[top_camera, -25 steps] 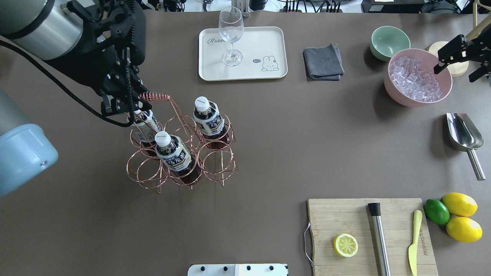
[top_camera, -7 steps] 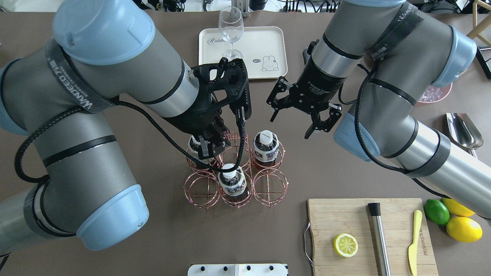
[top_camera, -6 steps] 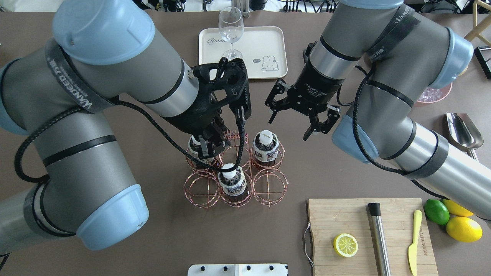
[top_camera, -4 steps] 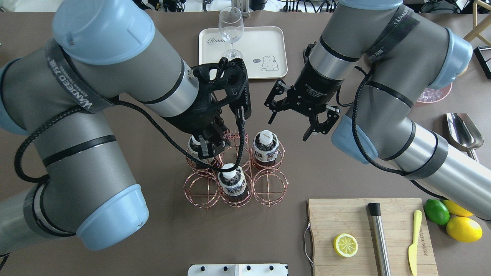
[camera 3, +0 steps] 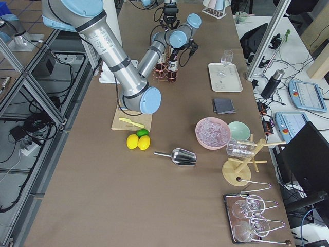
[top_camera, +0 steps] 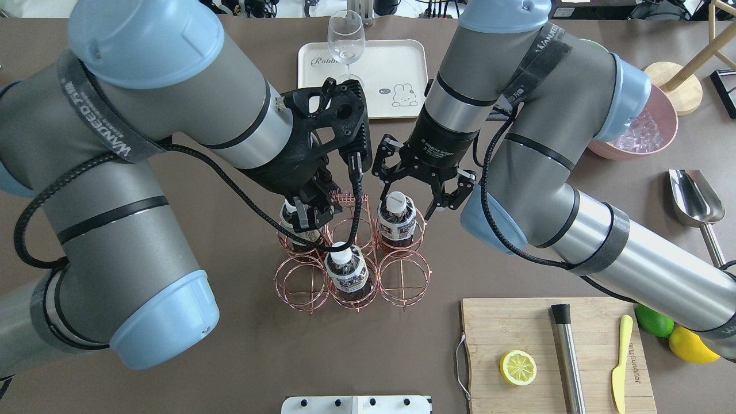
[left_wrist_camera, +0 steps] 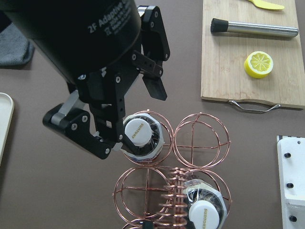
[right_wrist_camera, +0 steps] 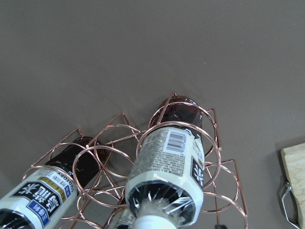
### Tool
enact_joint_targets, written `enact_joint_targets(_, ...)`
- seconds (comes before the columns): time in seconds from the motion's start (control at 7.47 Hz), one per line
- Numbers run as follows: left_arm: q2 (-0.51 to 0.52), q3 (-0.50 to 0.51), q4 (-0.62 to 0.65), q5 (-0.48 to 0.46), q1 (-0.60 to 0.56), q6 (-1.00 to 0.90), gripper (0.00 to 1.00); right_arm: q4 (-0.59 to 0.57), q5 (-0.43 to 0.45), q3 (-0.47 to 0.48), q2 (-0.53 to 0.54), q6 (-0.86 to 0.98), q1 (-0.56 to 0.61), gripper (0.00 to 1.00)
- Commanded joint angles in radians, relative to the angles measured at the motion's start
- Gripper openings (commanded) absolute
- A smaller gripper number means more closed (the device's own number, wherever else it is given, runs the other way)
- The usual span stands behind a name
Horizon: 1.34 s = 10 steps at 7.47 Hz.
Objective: Take tea from basket to plate
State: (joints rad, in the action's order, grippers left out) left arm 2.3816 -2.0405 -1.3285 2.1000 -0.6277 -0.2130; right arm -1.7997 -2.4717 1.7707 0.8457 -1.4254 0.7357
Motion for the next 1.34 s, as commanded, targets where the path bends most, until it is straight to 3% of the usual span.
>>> enact_joint_targets(0.0,-0.001,0.0,0.002,0.0,-0.001,0.0,0.0,0.014,0.003,-0.003,0.0,0.0,-0.001,0.52)
enact_joint_targets(0.27,-0.001,-0.001,0.002,0.0,-0.001,0.0,0.0,0.014,0.007,-0.004,-0.002,0.0,-0.002,0.52)
enact_joint_targets(0.4,-0.001,-0.001,0.002,0.0,-0.001,0.0,0.0,0.022,0.01,-0.004,-0.004,0.0,-0.001,0.35)
enact_joint_targets(0.54,-0.001,-0.001,0.002,0.0,-0.001,0.0,0.0,0.028,0.01,-0.007,-0.004,0.0,-0.001,0.08)
enact_joint_targets(0.67,-0.001,-0.003,0.002,0.0,-0.001,0.0,0.0,0.036,0.008,-0.005,-0.004,-0.001,-0.001,0.0)
enact_joint_targets(1.07,-0.001,-0.006,0.005,0.0,-0.004,0.0,0.0,0.03,-0.018,0.024,-0.008,-0.003,0.048,0.0)
enact_joint_targets(1.21,-0.001,-0.007,0.005,0.001,-0.012,-0.002,0.0,0.011,-0.064,0.039,-0.011,-0.003,0.088,0.0)
